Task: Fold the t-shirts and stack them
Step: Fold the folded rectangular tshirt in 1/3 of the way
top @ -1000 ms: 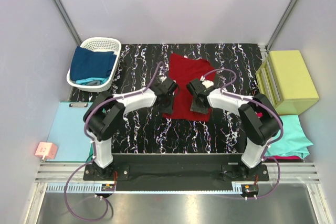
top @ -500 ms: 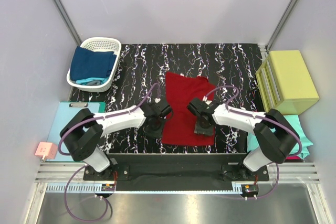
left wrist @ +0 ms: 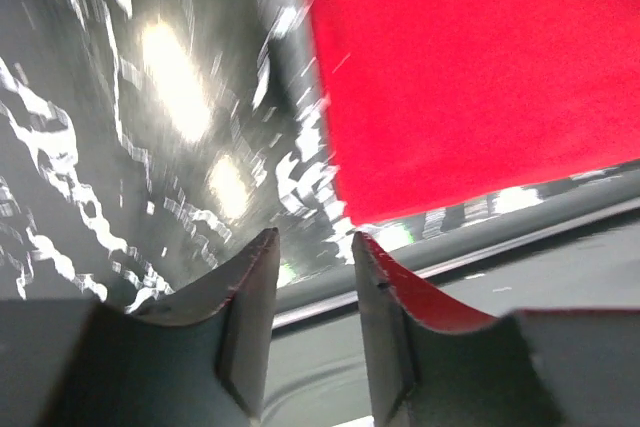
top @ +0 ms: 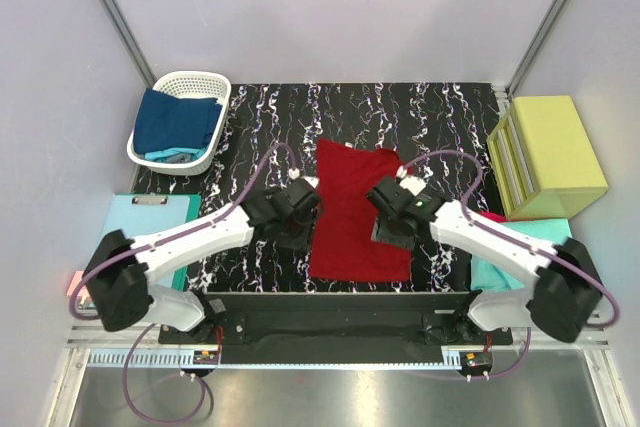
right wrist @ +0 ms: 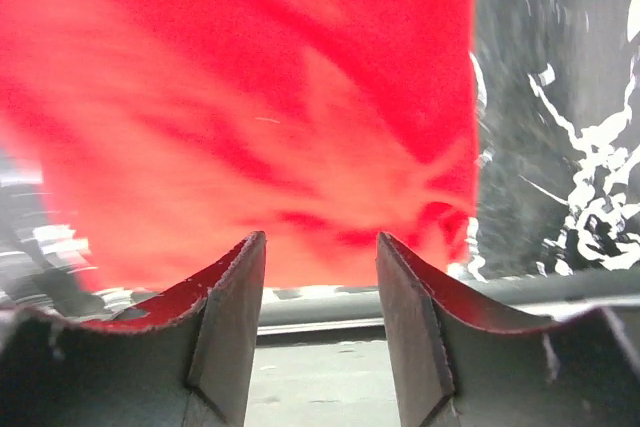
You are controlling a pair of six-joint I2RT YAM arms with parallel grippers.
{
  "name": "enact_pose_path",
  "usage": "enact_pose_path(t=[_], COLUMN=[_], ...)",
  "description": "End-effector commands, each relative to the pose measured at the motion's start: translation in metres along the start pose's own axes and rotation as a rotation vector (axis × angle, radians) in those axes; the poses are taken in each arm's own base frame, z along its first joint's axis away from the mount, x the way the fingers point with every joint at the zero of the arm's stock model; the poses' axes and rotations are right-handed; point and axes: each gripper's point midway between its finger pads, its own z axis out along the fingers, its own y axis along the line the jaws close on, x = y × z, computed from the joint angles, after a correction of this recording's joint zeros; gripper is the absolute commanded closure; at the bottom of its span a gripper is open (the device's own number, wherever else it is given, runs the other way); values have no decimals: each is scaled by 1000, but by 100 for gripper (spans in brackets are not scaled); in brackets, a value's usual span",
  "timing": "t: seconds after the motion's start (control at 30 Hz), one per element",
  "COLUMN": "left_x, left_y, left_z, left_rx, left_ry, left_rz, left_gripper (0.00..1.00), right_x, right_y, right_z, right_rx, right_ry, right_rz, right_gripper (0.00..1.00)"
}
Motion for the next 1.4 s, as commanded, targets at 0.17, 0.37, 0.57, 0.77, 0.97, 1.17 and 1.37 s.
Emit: enact_pose_path(t=[0.17, 0.37, 0.57, 0.77, 0.97, 1.17, 1.37], left_x=[-7, 16, 19, 19, 17, 19, 22], left_y=[-27, -31, -31, -30, -26, -29, -30], left_z=[3, 15, 18, 24, 29, 30, 31], left_rx=[194, 299, 296, 271, 233, 230, 226], left_ry=[-123, -118, -116, -105, -104, -94, -79], left_rz=[21, 11, 10, -1, -27, -31, -29], left_gripper=[53, 52, 52, 52, 52, 53, 54], right_x=[9, 37, 45, 54, 61, 63, 71], right_y=[-24, -44, -45, -47, -60, -63, -67], right_z=[-18, -8, -2, 7, 15, 18, 24], right_rx=[16, 31, 50, 69, 134, 140, 151], right_ry=[-55, -13, -6, 16, 32, 30, 61], right_rz=[24, 101, 93, 79, 62, 65, 59], right_gripper=[44, 46, 46, 46, 53, 65, 66])
